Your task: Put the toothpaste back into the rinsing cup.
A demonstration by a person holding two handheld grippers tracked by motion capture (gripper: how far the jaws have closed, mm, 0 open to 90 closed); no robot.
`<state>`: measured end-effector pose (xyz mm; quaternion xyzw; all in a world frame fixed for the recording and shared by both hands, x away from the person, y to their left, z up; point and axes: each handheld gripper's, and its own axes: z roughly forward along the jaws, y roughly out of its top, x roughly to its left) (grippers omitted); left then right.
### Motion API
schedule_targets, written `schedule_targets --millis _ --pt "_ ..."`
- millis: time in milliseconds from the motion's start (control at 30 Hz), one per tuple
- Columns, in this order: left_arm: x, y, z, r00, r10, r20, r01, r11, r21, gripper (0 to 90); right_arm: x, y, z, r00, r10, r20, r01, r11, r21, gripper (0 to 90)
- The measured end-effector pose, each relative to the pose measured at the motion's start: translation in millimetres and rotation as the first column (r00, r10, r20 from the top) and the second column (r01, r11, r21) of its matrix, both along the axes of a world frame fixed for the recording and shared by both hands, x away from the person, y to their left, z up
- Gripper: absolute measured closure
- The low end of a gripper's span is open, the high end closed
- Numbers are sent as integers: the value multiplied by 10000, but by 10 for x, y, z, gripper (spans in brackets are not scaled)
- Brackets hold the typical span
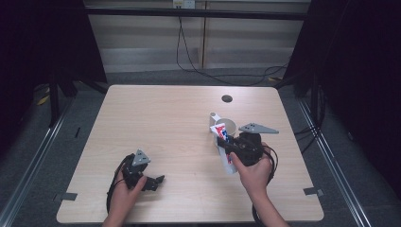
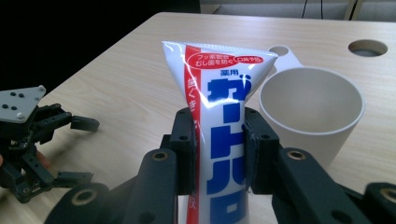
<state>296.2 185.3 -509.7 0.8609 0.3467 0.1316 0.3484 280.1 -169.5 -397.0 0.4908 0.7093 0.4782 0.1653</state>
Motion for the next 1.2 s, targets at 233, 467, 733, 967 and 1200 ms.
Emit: schedule_targets --millis 233,467,733,967,1200 --pt "0 0 0 10000 -5 3 5 10000 -2 0 25 -8 65 9998 -81 185 78 9999 122 696" --pt "0 0 0 10000 -3 2 3 10000 4 0 59 -18 130 9992 -188 350 176 9993 337 697" --pt "0 0 0 10000 -13 -8 13 10000 -3 0 103 -21 202 9984 -199 525 169 9982 570 701" --pt "0 1 1 10000 -8 -7 8 10000 9 0 160 -28 262 9979 -280 585 245 9979 594 701" --pt "0 0 1 10000 -4 -7 4 10000 5 0 240 -75 292 9962 -550 679 488 9947 910 699"
